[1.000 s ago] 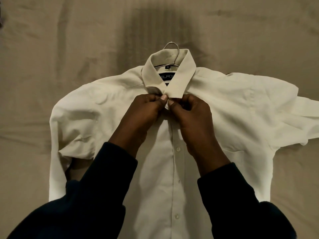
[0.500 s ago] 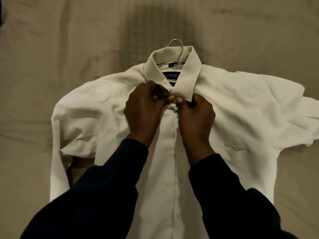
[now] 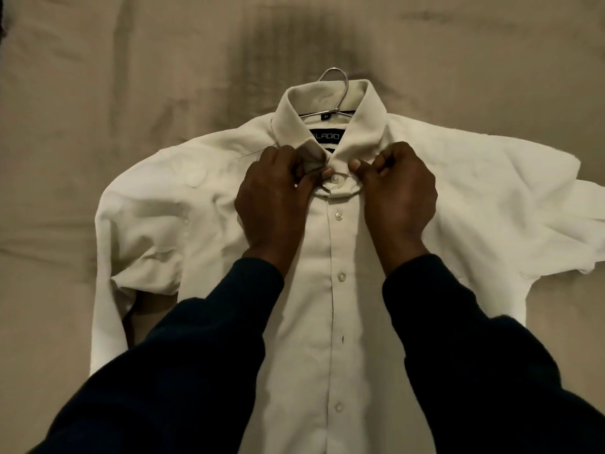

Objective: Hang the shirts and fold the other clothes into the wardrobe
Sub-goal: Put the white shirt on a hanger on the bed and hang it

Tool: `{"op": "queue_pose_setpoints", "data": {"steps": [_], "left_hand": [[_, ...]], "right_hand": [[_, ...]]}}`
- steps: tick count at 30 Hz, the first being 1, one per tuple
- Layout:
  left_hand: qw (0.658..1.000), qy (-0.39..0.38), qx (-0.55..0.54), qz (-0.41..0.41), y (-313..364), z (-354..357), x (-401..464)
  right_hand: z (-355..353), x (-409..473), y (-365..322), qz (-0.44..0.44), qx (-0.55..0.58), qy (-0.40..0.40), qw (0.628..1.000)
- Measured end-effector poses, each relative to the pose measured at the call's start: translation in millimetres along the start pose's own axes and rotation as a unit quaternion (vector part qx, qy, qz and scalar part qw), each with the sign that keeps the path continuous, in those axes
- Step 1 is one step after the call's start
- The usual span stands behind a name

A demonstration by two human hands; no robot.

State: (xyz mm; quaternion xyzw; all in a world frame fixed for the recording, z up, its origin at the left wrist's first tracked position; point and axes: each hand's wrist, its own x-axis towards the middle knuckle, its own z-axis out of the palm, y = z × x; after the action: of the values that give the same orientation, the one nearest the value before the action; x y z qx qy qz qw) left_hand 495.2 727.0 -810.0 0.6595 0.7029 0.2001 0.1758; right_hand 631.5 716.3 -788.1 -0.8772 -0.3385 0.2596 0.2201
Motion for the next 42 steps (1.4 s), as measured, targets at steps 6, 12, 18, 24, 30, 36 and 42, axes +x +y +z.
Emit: {"op": "queue_pose_setpoints", "data": {"steps": [6, 12, 18, 24, 30, 36, 42], "left_hand": [[0.998, -0.035, -0.057, -0.016, 1.2, -12.5, -0.1], [0.996, -0.047, -0.073, 0.011, -1.1, -15.0, 4.9], [0.997, -0.01, -0.034, 0.068, 6.0, -3.6, 25.4], [0.993, 0.016, 0.023, 0.114, 1.9, 6.0, 34.6], [0.992, 0.007, -0.071, 0.108, 1.2, 2.3, 29.6], [0.968, 0.124, -0.193, 0.106, 12.5, -42.8, 39.6], [0.969, -0.067, 0.04, 0.234, -7.4, -12.2, 51.4]], "right_hand": [[-33.5, 13.7, -3.8, -0.121, 0.091, 0.003, 0.988], [-40.6, 28.9, -18.4, -0.236, 0.059, -0.044, 0.969], [-10.3, -39.5, 6.2, -0.277, -0.037, -0.032, 0.96], [26.4, -103.1, 52.8, -0.274, -0.155, 0.014, 0.949], [7.0, -90.8, 47.2, -0.278, -0.058, -0.04, 0.958], [-51.1, -8.4, 0.6, -0.295, 0.054, 0.05, 0.953], [-15.6, 28.6, 2.0, -0.404, -0.201, -0.083, 0.889]]}}
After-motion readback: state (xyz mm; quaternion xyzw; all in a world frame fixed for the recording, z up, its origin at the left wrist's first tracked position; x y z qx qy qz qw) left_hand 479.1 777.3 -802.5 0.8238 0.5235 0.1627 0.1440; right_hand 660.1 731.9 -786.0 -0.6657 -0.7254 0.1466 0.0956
